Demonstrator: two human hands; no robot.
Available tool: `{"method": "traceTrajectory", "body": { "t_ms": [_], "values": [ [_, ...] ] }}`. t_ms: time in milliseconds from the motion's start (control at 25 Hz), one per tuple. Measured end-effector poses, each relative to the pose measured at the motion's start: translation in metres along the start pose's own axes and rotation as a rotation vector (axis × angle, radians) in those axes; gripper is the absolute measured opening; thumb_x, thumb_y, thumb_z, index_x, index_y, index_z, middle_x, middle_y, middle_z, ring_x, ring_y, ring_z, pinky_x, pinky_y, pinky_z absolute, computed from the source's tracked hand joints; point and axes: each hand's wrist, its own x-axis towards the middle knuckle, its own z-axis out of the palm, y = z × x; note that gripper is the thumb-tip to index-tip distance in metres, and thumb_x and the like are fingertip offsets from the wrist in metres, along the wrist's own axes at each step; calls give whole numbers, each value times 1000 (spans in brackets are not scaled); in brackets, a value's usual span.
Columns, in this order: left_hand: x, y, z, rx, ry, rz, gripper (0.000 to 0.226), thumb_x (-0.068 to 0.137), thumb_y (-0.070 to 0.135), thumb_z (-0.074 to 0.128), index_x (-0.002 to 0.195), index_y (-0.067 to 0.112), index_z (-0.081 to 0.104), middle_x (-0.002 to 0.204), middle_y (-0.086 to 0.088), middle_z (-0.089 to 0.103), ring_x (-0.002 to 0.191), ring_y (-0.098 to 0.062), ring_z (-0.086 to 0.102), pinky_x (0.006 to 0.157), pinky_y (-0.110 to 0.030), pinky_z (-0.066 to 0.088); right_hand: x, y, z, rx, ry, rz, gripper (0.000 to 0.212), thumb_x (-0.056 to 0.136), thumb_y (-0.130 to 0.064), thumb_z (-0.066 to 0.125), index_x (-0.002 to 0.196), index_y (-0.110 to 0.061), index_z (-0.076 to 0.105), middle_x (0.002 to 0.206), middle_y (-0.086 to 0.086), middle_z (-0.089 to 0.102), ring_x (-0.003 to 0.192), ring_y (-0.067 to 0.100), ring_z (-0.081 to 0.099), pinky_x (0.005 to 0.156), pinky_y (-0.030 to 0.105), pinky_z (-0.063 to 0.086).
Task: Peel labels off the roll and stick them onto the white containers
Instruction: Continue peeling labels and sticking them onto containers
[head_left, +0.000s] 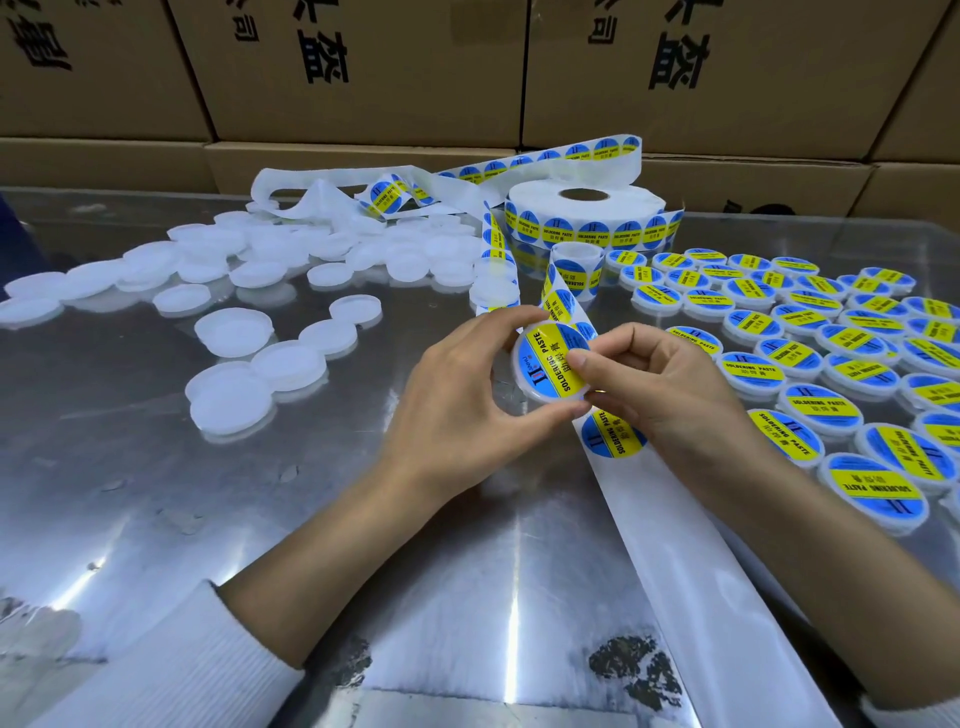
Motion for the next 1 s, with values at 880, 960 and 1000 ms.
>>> {"method": "traceTrajectory", "body": {
  "t_ms": [880,960,1000],
  "values": [
    [-1,11,-1,-103,-51,34,50,63,31,86,105,17,62,73,19,54,57,2,45,57,-5,30,-14,-8,18,-101,-46,-57,30,92,-32,54,67,-15,60,47,-2,51,38,6,47,38,12,37],
    [-1,12,-1,-119,-49,27,51,63,37,84,105,19,61,71,17,55,56,-2,44,56,-6,31,-15,-10,19,-68,-35,-25,37,94,-34,50,66,-13,60,43,0,51,34,9,48,36,13,37],
    [-1,12,-1,-123,-52,22,52,63,39,82,106,19,61,73,16,56,57,-3,45,57,-7,32,-16,-11,20,-38,-26,-8,38,95,-34,48,66,-13,62,41,-1,52,33,9,48,35,13,37]
  ]
}}
